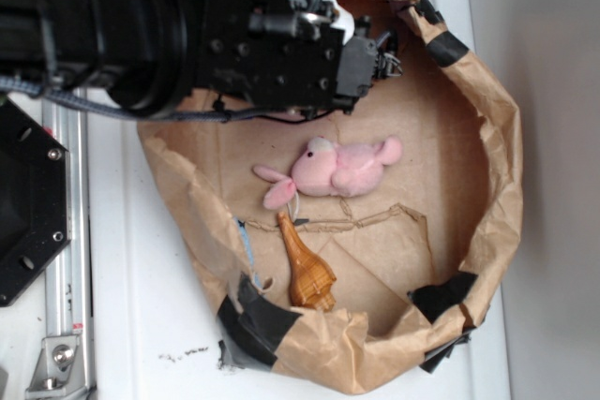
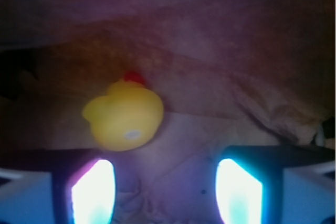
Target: Grab the yellow duck.
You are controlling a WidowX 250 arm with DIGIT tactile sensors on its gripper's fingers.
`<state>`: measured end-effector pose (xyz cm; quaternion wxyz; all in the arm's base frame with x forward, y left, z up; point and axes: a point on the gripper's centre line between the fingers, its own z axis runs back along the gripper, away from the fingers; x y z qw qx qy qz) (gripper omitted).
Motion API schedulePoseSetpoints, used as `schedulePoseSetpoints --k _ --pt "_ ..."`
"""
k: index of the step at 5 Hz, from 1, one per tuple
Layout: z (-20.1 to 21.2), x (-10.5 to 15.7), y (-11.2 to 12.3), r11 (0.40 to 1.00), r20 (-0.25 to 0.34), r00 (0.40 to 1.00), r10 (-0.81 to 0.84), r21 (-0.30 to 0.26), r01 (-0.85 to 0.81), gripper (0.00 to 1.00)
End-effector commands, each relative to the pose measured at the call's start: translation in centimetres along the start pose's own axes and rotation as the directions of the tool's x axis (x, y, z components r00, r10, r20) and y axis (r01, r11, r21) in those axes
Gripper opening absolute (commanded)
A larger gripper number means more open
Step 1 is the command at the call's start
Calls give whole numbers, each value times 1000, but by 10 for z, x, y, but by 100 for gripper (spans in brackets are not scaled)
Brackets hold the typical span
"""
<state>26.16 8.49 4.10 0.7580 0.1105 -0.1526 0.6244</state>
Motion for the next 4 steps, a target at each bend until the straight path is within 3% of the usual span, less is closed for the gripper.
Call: schedulePoseSetpoints --k 1,3,4 --pt "-6 25 13 997 36 996 82 12 -83 100" --pt "-20 24 3 997 53 996 69 34 -71 100" --pt "-27 24 3 997 107 993 50 53 -56 100"
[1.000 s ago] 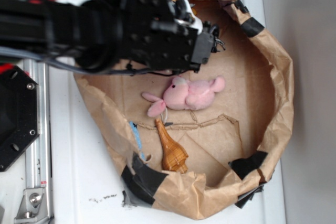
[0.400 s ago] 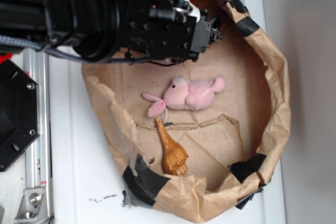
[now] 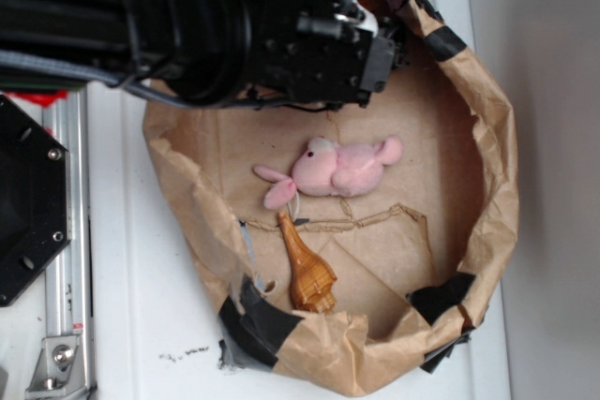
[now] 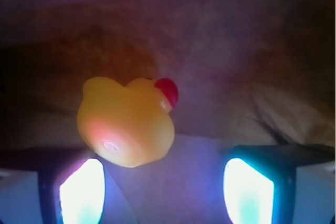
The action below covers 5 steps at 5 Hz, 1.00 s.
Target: Grab the yellow duck.
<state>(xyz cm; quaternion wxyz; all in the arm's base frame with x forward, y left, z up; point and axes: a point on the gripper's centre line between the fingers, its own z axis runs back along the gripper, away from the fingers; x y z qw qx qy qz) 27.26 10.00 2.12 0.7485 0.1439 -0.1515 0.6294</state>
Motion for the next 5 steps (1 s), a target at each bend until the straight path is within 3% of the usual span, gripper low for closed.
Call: schedulePoseSetpoints --k 1,2,3,4,5 --pt "-4 22 14 998 83 995 47 -42 -44 100" --pt "2 27 16 997 82 996 30 -72 -24 100" --pt "2 31 21 998 108 994 28 -50 -23 92" --pt "-6 35 24 998 109 993 37 -48 -32 0" --pt "-2 34 23 998 111 993 27 -55 -21 0"
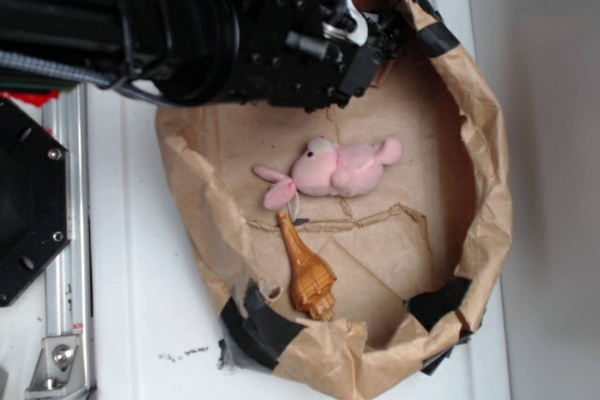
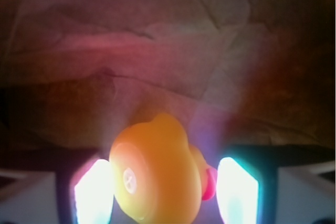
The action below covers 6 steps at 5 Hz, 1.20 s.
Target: Grab the yellow duck.
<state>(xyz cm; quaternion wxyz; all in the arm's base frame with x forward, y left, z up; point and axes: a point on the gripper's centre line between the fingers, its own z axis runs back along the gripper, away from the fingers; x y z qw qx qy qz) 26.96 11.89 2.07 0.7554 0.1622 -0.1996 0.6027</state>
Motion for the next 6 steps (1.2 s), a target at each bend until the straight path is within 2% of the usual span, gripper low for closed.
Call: schedulePoseSetpoints --k 1,2,3,4,5,6 --pt "14 16 15 998 -21 999 24 -51 -25 0" --pt "34 11 12 993 -17 1000 -15 -118 13 0" --pt "65 8 5 948 -135 971 -199 -276 157 0" --pt "123 10 -5 842 -306 856 -416 -485 236 0" --pt "168 23 -11 726 -320 708 -630 -567 390 0" --pt "179 16 -13 682 -348 602 -718 -522 512 0"
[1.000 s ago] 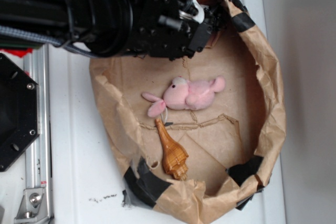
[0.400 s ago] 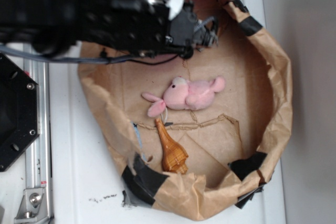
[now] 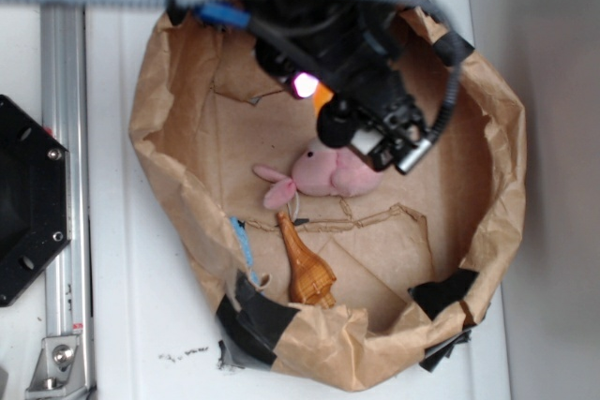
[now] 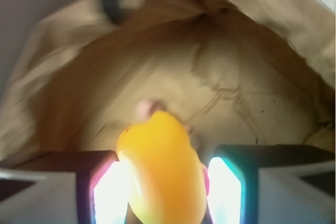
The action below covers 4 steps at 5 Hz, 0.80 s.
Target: Grab the yellow duck.
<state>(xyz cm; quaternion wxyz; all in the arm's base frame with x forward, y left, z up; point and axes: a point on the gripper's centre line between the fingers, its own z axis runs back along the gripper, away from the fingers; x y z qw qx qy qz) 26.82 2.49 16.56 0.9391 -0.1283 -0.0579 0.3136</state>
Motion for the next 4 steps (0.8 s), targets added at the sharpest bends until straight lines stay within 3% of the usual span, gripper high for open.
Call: schedulePoseSetpoints --k 1,3,4 --pt "27 4 2 983 -44 991 -128 127 133 0" --pt "21 5 -8 974 40 990 -133 188 123 0" --pt "13 5 -11 970 53 988 -143 207 129 0"
